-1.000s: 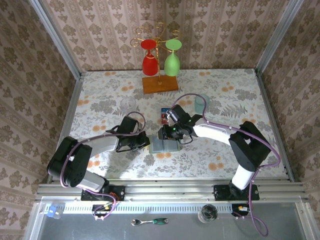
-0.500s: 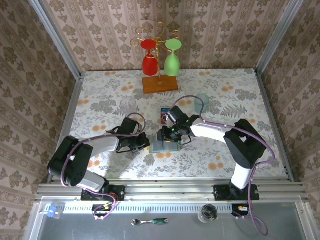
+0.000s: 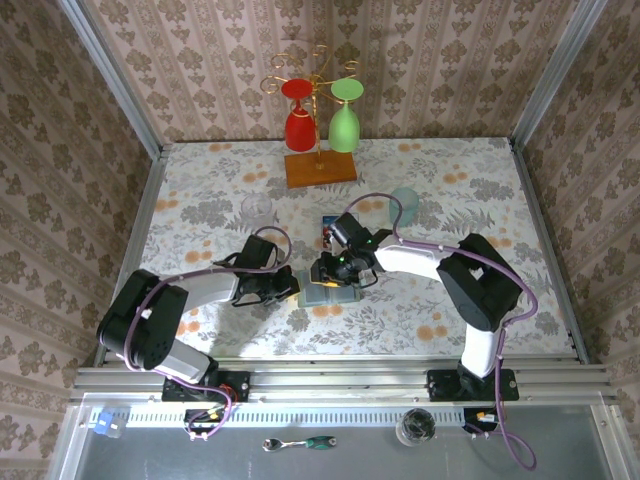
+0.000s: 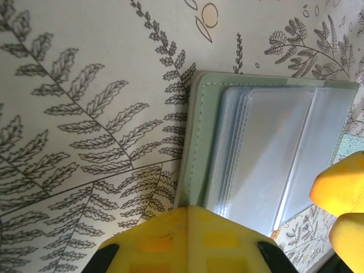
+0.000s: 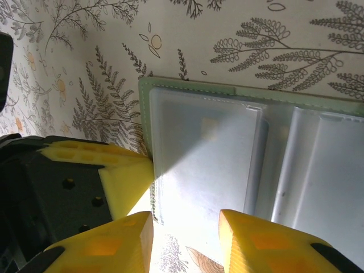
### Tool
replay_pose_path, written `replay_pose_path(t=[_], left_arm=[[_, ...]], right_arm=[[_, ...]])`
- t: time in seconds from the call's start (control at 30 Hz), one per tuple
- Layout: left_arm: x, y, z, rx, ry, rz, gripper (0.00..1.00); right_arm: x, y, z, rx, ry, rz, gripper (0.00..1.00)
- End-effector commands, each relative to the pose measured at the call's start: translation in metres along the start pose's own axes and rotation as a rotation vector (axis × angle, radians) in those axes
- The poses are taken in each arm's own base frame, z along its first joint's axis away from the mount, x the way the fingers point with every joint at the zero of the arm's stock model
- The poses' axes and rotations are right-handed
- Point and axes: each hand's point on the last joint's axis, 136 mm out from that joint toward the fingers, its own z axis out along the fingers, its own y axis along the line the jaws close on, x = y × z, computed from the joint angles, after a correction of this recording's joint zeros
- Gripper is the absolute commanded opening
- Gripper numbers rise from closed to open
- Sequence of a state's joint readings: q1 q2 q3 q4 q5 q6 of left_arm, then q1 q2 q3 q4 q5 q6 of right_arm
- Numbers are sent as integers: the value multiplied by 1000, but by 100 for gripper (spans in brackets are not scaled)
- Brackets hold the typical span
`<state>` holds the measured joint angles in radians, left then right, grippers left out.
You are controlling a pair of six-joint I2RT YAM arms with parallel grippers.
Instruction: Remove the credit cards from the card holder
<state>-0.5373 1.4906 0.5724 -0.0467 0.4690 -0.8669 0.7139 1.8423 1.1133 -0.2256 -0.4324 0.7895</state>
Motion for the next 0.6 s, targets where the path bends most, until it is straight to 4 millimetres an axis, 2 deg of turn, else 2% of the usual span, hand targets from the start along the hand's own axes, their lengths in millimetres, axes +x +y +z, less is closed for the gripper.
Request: replay_pose_path(t=[0.0,0.57], left_arm=[[-2,3,1,-13,7,9,0],[-7,1,-2,-3,11,17,0]], right_arm=[[-1,10,6,-25,15,7,35],[0,7,21,-4,39,28,34]])
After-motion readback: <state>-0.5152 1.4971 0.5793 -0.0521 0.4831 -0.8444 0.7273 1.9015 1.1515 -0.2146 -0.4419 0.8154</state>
